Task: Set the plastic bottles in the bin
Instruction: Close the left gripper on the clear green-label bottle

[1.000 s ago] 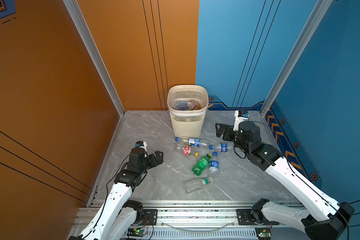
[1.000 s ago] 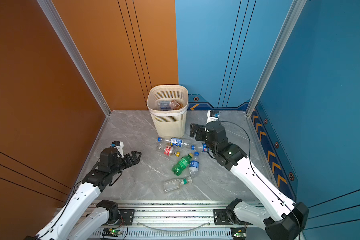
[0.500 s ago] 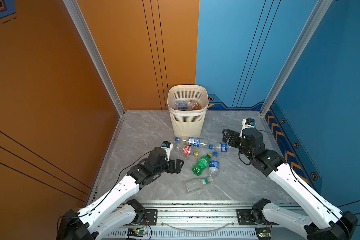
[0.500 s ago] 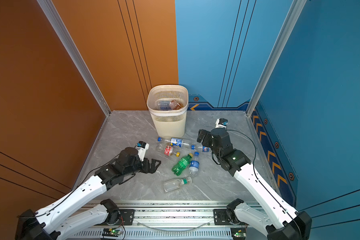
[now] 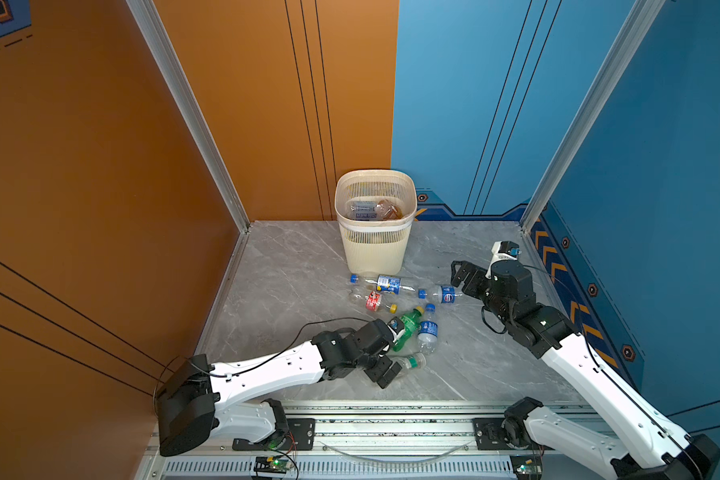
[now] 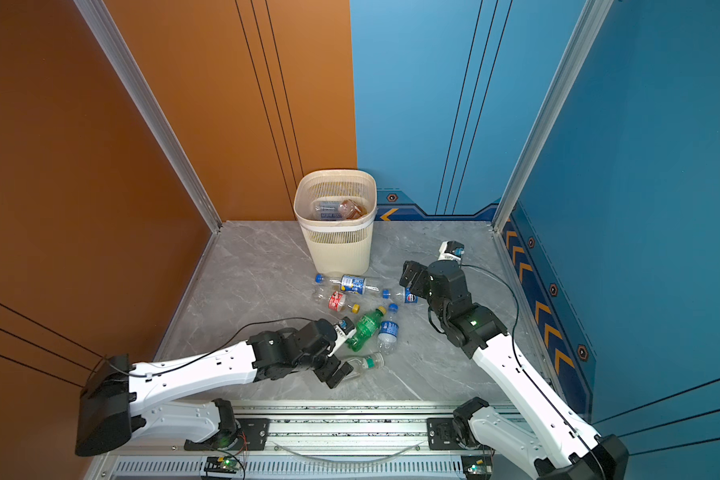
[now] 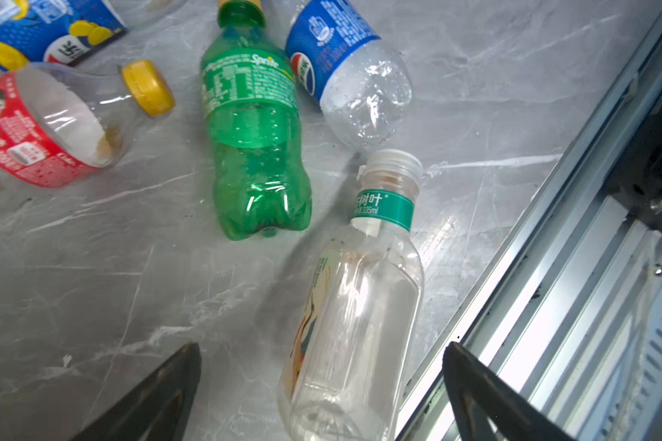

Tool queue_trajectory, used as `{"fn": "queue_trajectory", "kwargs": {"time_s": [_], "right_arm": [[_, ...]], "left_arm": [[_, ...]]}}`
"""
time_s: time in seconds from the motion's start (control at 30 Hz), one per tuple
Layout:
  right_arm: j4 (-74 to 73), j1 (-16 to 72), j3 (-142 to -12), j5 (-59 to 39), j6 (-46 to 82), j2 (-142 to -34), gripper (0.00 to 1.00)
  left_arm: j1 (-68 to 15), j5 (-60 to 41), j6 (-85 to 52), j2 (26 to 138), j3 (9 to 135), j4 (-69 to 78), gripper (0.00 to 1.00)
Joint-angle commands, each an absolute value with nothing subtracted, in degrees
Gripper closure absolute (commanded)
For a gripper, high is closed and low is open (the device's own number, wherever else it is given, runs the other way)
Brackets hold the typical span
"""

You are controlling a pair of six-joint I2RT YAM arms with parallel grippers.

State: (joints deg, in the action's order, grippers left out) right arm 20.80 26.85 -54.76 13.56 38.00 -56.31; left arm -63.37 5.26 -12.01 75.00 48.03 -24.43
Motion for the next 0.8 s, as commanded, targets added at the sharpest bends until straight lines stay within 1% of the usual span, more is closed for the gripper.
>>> {"fn": "queue_trajectory", "kwargs": {"time_s": [0.0,0.33,0.43,0.63,0.67,0.77], "right_arm": [[20.48,26.37,-53.57,13.93,38.94,-55.24,0.01],[20.3,25.23,-52.76,13.24,39.37,-54.76,0.0],[20.26,24.96,-52.57,13.15,39.54,-54.67,0.01],[20.04,24.52,-51.9,12.87,39.89,-54.56,0.0],[19.97,24.43,-51.87,12.83,39.9,-54.59,0.01],[19.7,24.09,-51.86,12.42,40.11,-54.63,0.0]], "left_arm": [[-65.56,8.77,-9.7,78.09,50.1,-27.63,0.0],[-66.44,9.04,-9.93,86.31,50.98,-27.42,0.0],[-66.38,9.46,-10.05,87.72,51.17,-27.08,0.02],[-66.27,8.71,-10.15,90.1,51.85,-26.8,0.15],[-66.22,8.64,-10.12,90.42,51.93,-26.8,0.19],[-66.27,8.16,-10.24,90.8,52.03,-26.78,0.25]]}}
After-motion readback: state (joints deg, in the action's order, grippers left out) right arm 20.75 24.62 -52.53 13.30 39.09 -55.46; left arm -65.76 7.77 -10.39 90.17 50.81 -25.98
